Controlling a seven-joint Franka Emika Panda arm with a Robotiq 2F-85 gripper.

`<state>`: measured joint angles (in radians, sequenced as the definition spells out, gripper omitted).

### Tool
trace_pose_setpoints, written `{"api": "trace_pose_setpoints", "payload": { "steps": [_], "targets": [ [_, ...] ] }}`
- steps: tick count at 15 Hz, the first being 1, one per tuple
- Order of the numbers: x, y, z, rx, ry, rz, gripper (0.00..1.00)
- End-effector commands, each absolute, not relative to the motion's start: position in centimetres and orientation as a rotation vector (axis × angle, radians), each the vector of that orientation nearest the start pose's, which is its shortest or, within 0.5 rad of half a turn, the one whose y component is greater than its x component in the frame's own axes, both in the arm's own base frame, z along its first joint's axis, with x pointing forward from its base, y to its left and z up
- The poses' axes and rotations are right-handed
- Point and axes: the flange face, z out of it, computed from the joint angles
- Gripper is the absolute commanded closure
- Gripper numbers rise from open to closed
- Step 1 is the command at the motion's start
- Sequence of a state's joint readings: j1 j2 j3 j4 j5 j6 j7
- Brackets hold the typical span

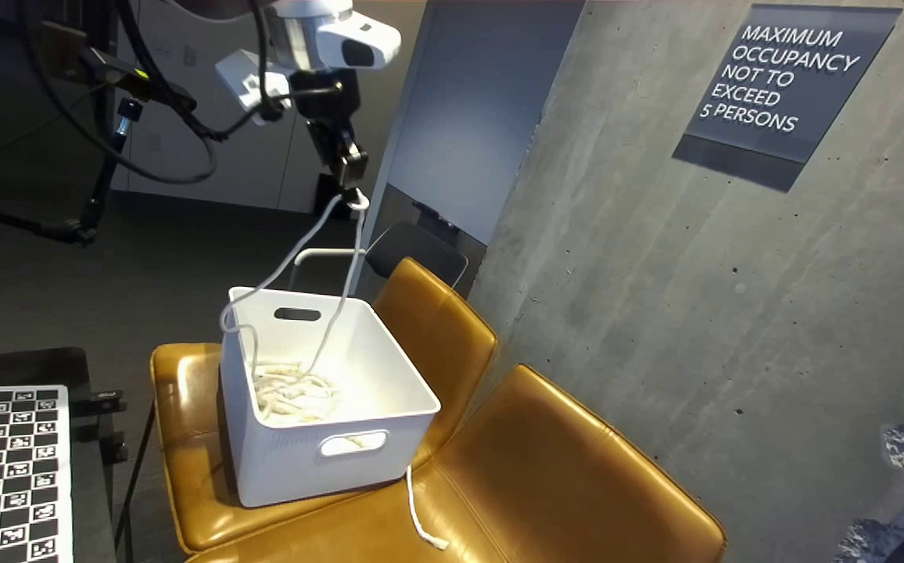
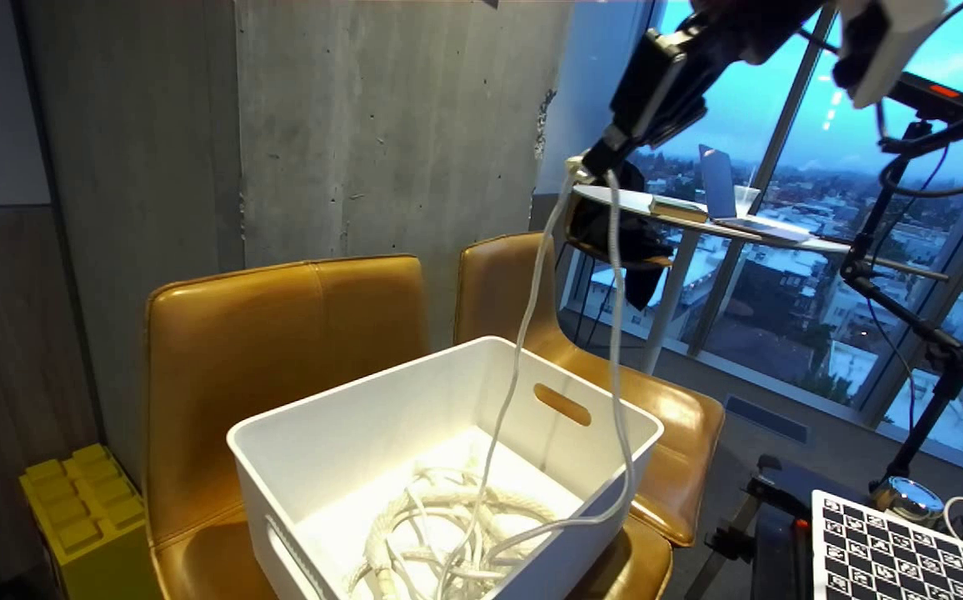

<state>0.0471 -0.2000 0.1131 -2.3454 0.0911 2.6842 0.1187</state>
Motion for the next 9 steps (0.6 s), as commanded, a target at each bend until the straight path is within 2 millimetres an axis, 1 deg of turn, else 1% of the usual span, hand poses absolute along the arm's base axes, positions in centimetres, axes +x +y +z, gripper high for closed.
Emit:
{"api": "trace_pose_setpoints", "payload": {
  "steps": [1,2,3,6,8,9],
  "targets": [
    [57.6,9.0,45.1,-2.907,0.006,-0.773,0.99],
    [58.7,9.4,44.3,-2.904,0.001,-0.751,0.99],
    [59.5,9.9,43.1,-2.906,-0.004,-0.723,0.99],
    [61.7,10.4,39.5,-2.922,-0.009,-0.641,0.99],
    [62.3,10.5,37.4,-2.929,-0.007,-0.575,0.99],
    [62.1,10.9,36.3,-2.931,-0.011,-0.541,0.99]
  ]
}}
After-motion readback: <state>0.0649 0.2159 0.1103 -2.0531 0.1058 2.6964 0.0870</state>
